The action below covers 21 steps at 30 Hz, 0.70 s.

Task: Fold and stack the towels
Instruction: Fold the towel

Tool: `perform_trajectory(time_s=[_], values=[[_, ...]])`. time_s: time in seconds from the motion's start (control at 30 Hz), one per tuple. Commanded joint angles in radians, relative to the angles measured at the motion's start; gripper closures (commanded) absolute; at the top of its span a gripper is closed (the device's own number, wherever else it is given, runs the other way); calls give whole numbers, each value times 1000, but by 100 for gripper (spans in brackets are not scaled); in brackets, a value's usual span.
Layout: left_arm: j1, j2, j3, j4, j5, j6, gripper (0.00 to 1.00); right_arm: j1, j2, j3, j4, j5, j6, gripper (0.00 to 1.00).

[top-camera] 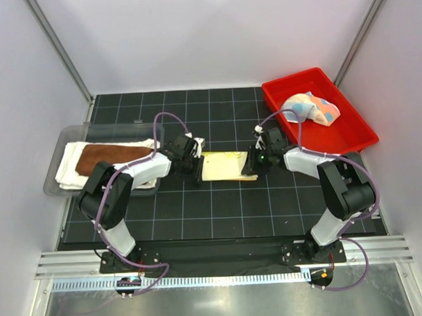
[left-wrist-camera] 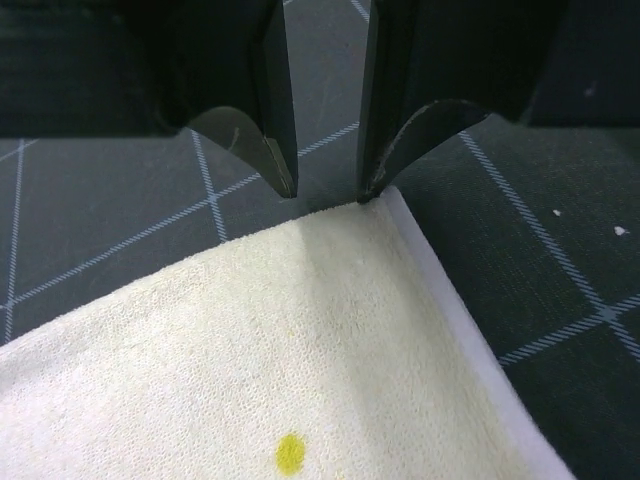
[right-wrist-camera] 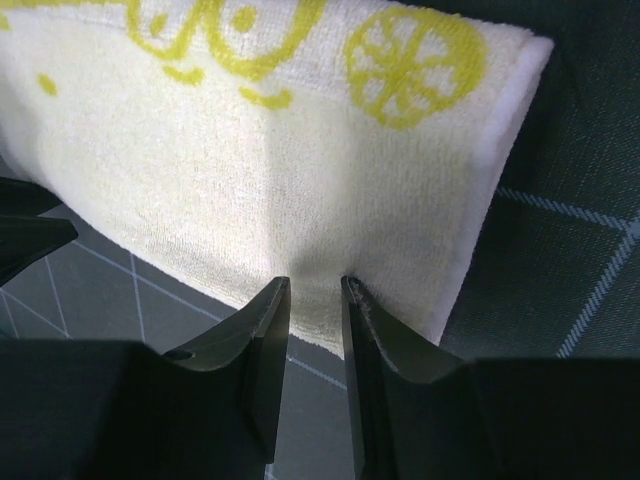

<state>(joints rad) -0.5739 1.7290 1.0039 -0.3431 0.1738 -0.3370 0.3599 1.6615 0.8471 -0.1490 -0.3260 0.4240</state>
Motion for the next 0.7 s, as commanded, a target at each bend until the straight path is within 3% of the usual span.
perform_trajectory(time_s=[0.0, 0.3, 0.4, 0.67], values=[[-1, -31, 45, 44, -74, -23, 66, 5, -25, 38, -9, 12, 48, 65], [2, -28, 209, -76, -140, -8, 63, -62, 21, 133, -12, -14, 39, 65], [14, -2, 261, -63, -94, -10, 62, -84, 29, 144, -8, -25, 33, 65], [112, 252, 409, -42, -74, 3, 62, -142, 109, 144, 65, 1, -14, 65]])
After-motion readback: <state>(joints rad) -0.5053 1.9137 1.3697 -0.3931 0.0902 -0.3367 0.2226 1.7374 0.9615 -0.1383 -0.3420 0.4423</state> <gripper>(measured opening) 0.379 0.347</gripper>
